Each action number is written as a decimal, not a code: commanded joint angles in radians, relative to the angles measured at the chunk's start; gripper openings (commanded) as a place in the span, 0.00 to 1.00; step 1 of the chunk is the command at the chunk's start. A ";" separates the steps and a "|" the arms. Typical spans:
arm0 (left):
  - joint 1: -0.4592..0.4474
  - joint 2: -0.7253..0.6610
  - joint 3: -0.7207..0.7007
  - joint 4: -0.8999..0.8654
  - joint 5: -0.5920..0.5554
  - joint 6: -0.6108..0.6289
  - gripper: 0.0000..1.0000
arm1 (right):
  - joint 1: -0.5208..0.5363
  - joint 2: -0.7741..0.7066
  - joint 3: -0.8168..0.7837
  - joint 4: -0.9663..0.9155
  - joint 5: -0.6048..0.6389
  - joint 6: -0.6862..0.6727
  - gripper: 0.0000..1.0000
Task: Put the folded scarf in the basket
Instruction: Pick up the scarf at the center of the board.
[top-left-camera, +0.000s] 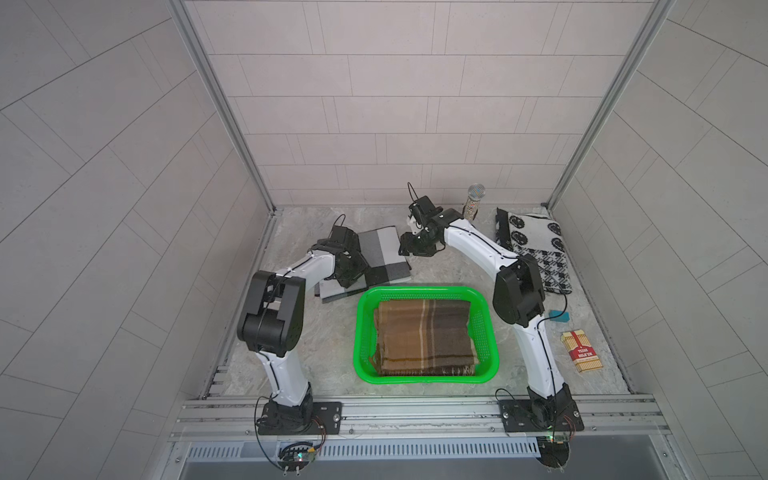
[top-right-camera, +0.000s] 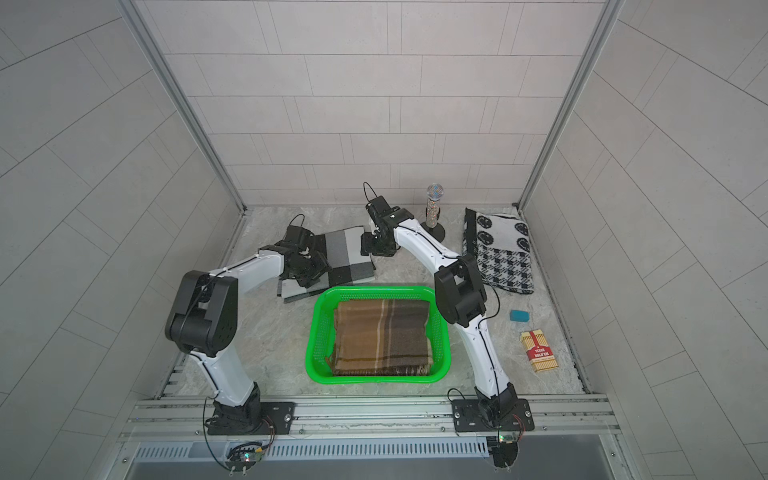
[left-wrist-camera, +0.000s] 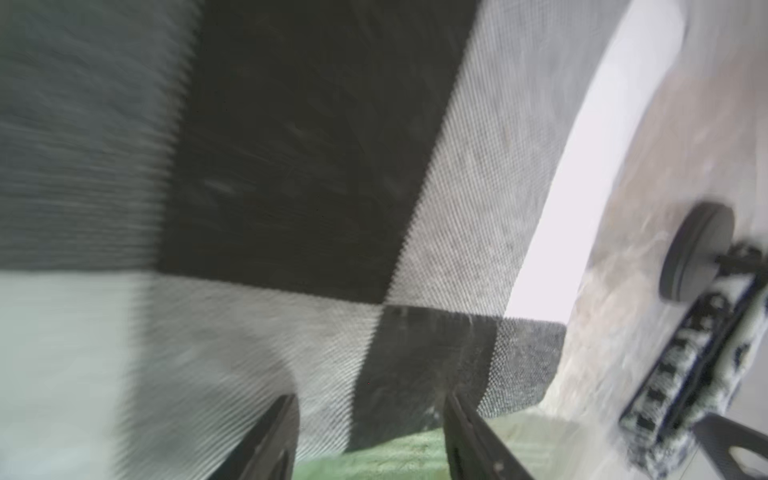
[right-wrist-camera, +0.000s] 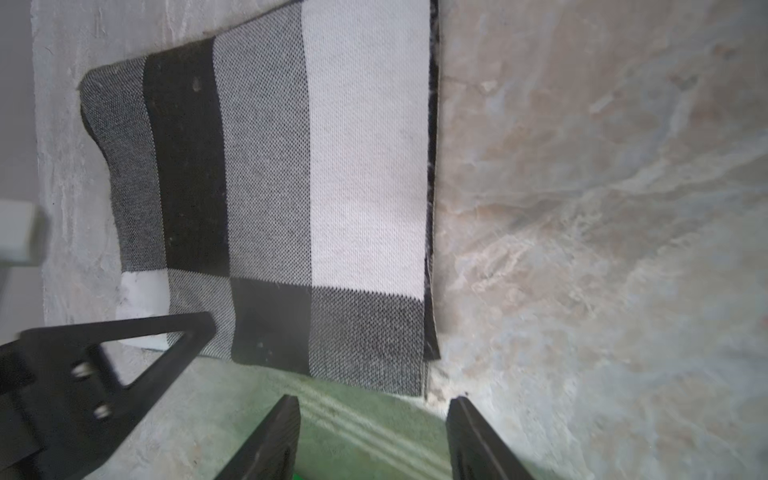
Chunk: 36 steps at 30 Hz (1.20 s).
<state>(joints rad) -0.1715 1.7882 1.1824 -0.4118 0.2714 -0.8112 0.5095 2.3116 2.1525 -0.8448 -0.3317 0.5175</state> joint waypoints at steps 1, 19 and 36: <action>0.082 -0.037 0.070 -0.147 -0.156 0.104 0.64 | -0.008 0.061 0.097 -0.071 0.010 -0.071 0.61; 0.306 0.340 0.369 -0.287 -0.012 0.260 0.78 | -0.032 0.351 0.397 -0.127 -0.095 -0.018 0.66; 0.257 0.345 0.262 -0.165 0.097 0.195 0.51 | -0.022 0.406 0.409 -0.118 -0.134 -0.007 0.62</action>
<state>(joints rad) 0.0975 2.0987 1.5009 -0.5659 0.3397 -0.5991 0.4816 2.6774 2.5507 -0.9401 -0.4648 0.5056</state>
